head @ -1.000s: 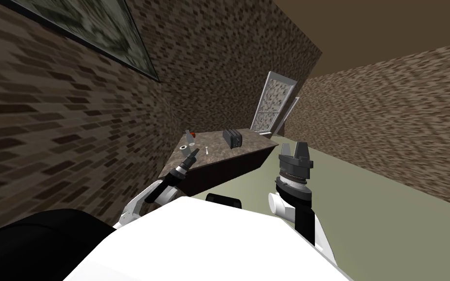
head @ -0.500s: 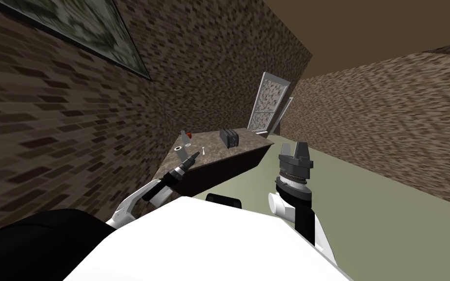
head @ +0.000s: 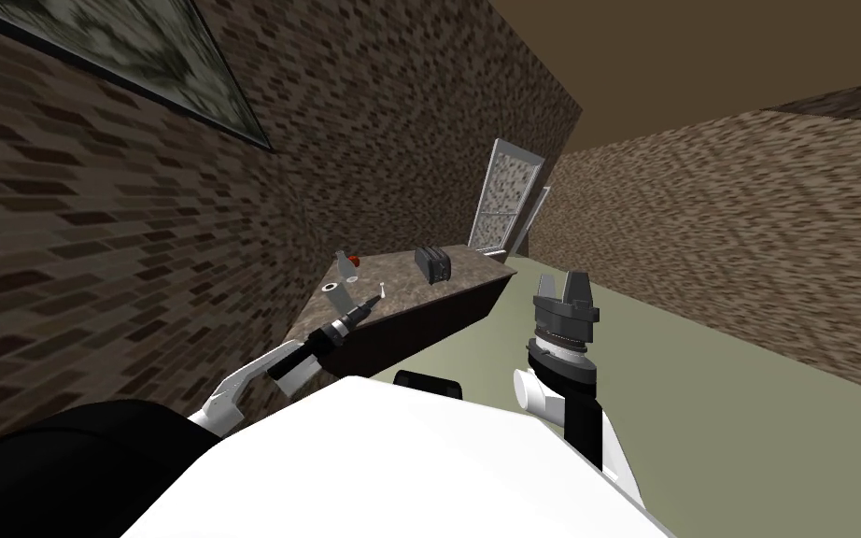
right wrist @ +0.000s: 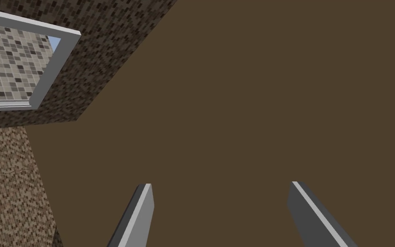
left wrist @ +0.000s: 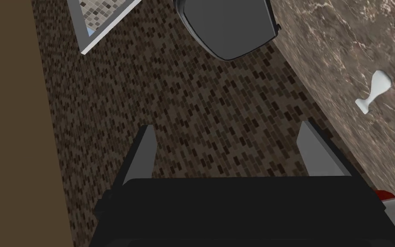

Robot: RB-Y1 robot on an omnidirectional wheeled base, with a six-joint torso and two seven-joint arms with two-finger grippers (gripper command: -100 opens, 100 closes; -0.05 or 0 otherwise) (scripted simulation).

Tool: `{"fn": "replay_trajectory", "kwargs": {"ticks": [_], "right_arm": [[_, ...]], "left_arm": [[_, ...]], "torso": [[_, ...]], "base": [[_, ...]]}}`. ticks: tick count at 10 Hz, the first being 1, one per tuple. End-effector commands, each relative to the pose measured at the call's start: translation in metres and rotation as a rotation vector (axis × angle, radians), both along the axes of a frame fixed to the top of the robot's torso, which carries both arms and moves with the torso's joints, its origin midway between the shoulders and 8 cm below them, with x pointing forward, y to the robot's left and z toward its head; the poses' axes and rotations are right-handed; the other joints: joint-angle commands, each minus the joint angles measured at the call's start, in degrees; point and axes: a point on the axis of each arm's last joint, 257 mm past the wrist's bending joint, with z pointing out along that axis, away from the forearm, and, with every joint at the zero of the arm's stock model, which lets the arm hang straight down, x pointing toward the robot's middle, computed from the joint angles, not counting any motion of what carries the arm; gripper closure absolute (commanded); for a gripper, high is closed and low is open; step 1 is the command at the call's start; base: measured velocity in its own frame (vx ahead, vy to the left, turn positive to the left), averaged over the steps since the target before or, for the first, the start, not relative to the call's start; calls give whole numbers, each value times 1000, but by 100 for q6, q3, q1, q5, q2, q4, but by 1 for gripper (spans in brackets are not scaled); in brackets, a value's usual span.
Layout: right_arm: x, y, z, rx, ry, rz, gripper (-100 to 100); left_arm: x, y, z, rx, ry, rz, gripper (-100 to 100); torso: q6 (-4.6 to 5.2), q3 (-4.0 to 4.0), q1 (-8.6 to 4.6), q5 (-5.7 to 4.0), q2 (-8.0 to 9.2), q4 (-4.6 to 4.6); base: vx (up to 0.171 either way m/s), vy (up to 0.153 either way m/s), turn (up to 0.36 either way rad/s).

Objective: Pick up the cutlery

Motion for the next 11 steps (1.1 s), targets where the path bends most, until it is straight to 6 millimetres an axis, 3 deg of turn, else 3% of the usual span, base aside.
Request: {"fn": "replay_trajectory", "kwargs": {"ticks": [1,2,5,8,10,11], "right_arm": [[0,0,0,0,0,0,0],[0,0,0,0,0,0,0],[0,0,0,0,0,0,0],[0,0,0,0,0,0,0],[0,0,0,0,0,0,0],[0,0,0,0,0,0,0]], "left_arm": [[-1,12,-18,53,56,4,-100],[-1,13,-18,61,57,0,-100],[-5,53,-58,189,195,30,-100],[-7,71,-68,256,242,34,-100],[-11,102,-87,339,321,63,-100],[-11,105,-88,349,327,66,-100]], "torso": [[0,0,0,0,0,0],[1,0,-2,0,0,0],[2,-3,-3,-1,-6,-1],[1,-4,-2,0,-7,-2],[1,-3,6,1,-5,-1],[1,-6,2,0,-11,-2]], "base": [[19,-40,-99],[16,-30,-54],[36,-46,-166],[34,-31,-60],[43,-22,-151],[45,-17,-47]]}}
